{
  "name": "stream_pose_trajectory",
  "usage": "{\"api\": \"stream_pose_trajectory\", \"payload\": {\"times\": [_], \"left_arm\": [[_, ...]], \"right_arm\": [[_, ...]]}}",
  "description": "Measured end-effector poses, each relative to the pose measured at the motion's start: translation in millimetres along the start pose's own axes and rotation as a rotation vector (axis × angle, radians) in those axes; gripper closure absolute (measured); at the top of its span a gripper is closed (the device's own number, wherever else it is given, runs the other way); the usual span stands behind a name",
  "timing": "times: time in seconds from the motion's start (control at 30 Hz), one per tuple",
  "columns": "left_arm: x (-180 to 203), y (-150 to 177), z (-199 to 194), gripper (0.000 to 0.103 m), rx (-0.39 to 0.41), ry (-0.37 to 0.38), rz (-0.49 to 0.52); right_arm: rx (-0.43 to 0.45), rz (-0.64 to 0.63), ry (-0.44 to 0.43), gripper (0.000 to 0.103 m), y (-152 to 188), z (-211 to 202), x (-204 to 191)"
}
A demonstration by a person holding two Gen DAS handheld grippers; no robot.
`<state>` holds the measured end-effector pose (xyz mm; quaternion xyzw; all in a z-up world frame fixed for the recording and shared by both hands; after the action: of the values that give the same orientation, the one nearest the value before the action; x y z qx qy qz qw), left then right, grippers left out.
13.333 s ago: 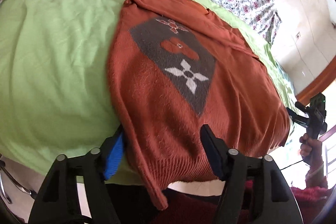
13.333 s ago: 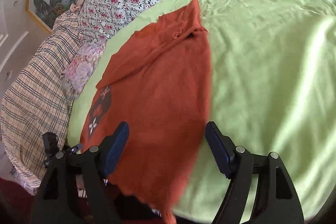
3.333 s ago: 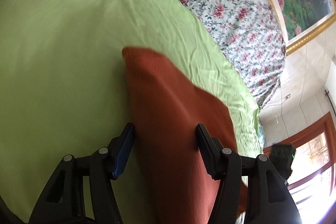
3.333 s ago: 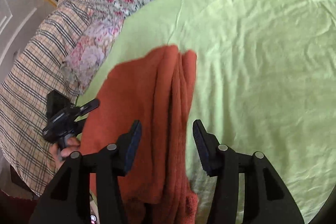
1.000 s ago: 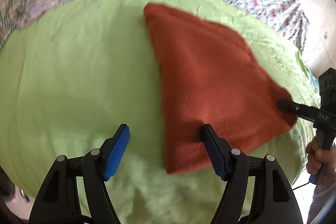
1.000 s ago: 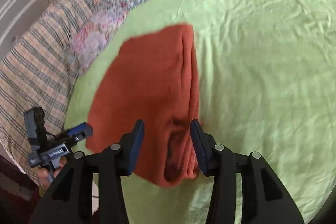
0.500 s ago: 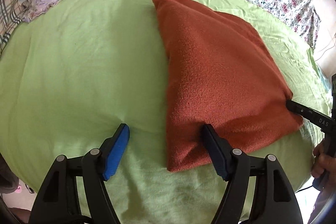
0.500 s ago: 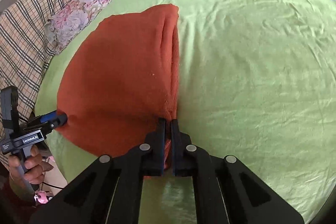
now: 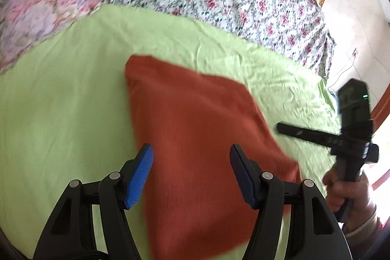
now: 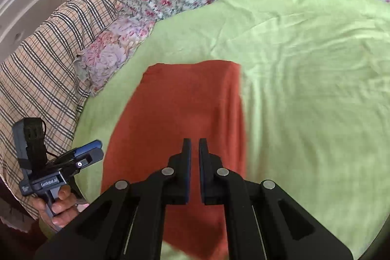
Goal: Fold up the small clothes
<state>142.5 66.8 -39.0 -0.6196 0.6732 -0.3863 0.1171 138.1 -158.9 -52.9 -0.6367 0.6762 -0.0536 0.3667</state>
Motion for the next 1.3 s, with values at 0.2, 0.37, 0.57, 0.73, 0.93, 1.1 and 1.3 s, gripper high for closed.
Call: {"api": "stream_pose_trajectory", "payload": {"times": [0.2,0.37,0.57,0.73,0.93,1.1,1.3], "left_arm": [[-18,-29,61,0.056,-0.085,0.006,-0.016],[-32,-26,91,0.07,-0.148,0.006,0.01],[-32,-23,80,0.073,-0.148,0.011,0.002],[-23,-2,31,0.072,-0.089,0.004,0.009],[-16,55,-18,0.072,-0.09,0.022,0.023],[-27,94,-21,0.073,-0.145,-0.022,-0.005],[-18,106,-21,0.071,-0.132,-0.119,0.031]], "right_arm": [[-0.068,0.057,0.005,0.096,-28,63,16],[-0.106,0.128,0.009,0.103,-26,86,46],[-0.1,0.103,0.024,0.103,-25,84,42],[-0.071,0.058,0.057,0.099,-16,52,18],[-0.067,-0.04,0.025,0.097,34,2,-22],[-0.112,-0.072,0.152,0.096,81,-9,-4],[-0.08,-0.051,0.143,0.096,92,-13,8]]}}
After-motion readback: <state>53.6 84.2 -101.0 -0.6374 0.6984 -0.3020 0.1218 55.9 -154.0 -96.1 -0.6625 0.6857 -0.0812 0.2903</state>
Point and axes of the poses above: each gripper's, at about its wrist camera, not at the fingertips, and z roughly the way its jaws point, x to its right, y to its underside, the point moved 4 cm from there along z, roughly the way its jaws point, and after that the axes turned 1 degree about -y, right-handed, at the moved point
